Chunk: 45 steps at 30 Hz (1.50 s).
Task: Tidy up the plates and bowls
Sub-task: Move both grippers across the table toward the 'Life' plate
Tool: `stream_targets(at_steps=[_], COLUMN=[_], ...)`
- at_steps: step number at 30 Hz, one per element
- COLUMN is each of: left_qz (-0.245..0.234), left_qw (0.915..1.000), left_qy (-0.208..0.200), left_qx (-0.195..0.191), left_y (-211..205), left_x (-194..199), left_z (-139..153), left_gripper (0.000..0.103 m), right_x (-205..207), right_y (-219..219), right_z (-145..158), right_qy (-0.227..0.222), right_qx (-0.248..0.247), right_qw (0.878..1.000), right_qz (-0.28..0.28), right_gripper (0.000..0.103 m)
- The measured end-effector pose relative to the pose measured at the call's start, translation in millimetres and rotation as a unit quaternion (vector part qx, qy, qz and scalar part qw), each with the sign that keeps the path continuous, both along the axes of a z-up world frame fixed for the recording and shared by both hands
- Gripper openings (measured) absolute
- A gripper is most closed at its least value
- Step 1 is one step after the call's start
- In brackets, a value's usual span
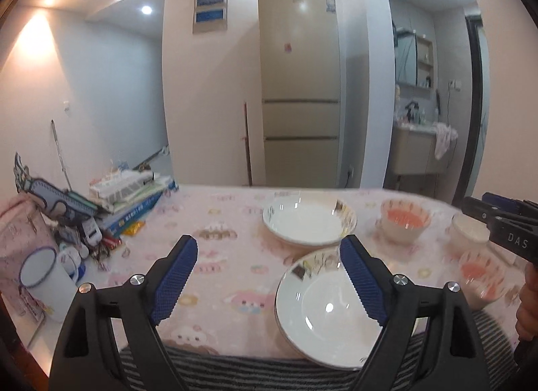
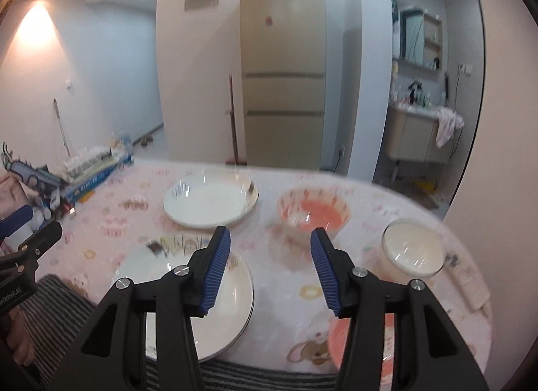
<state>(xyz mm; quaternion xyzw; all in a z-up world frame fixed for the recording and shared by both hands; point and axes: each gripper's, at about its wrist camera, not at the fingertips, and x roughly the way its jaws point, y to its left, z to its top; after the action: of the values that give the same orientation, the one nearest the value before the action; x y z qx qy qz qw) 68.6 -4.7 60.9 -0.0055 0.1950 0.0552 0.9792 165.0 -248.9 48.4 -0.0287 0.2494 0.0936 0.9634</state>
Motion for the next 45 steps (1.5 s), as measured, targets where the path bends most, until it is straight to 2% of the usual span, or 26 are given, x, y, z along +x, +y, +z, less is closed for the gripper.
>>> stream_targets(at_steps=[2,4,5,10,17,21,23,25,28,33,37,41,45], left_qz=[-0.002,-0.003,-0.004,-0.015,-0.055,-0.082,-0.104,-0.094,-0.099,-0.1,-0.1,-0.115,-0.113], left_qw=[0.9997,0.999,0.9979,0.9945,0.9907,0.9875,0.9805,0.98,0.9771,0.9769,0.9786,0.9827,0.9893], left_qy=[-0.025,-0.045,-0.065,-0.103,-0.122,-0.134,-0.167,-0.175,-0.188,-0.188,-0.18,-0.145,-0.092], left_qx=[0.001,-0.002,-0.004,-0.009,-0.025,-0.005,0.009,0.013,-0.002,0.016,0.01,-0.014,-0.01], left_y=[-1,-1,-2,-10,-36,-59,-68,-73,-79,-106,-121,-131,-138], left_x=[-9,-17,-24,-41,-47,-47,-47,-41,-26,16,52,91,129], left_z=[20,33,43,67,83,85,91,99,116,130,128,119,100], left_gripper=[0.092,0.103,0.103,0.103,0.103,0.103,0.103,0.103,0.103,0.103,0.103,0.103,0.103], right_x=[-11,-24,-29,-52,-64,-69,-66,-60,-45,-17,17,49,81], right_y=[-5,-11,-13,-29,-60,-77,-85,-89,-94,-103,-111,-114,-114], right_z=[23,42,49,74,90,87,85,87,100,120,121,114,94], right_qy=[-0.033,-0.062,-0.073,-0.117,-0.132,-0.139,-0.134,-0.127,-0.131,-0.151,-0.136,-0.106,-0.073], right_qx=[0.011,0.028,0.033,0.05,0.066,0.062,0.064,0.066,0.079,0.1,0.122,0.132,0.118], right_qw=[0.999,0.998,0.997,0.992,0.989,0.987,0.987,0.988,0.987,0.982,0.981,0.984,0.987], right_qz=[-0.006,-0.007,-0.007,-0.012,-0.032,-0.052,-0.058,-0.056,-0.051,-0.053,-0.063,-0.057,-0.077], right_gripper=[0.059,0.06,0.06,0.061,0.061,0.061,0.061,0.061,0.061,0.061,0.061,0.061,0.061])
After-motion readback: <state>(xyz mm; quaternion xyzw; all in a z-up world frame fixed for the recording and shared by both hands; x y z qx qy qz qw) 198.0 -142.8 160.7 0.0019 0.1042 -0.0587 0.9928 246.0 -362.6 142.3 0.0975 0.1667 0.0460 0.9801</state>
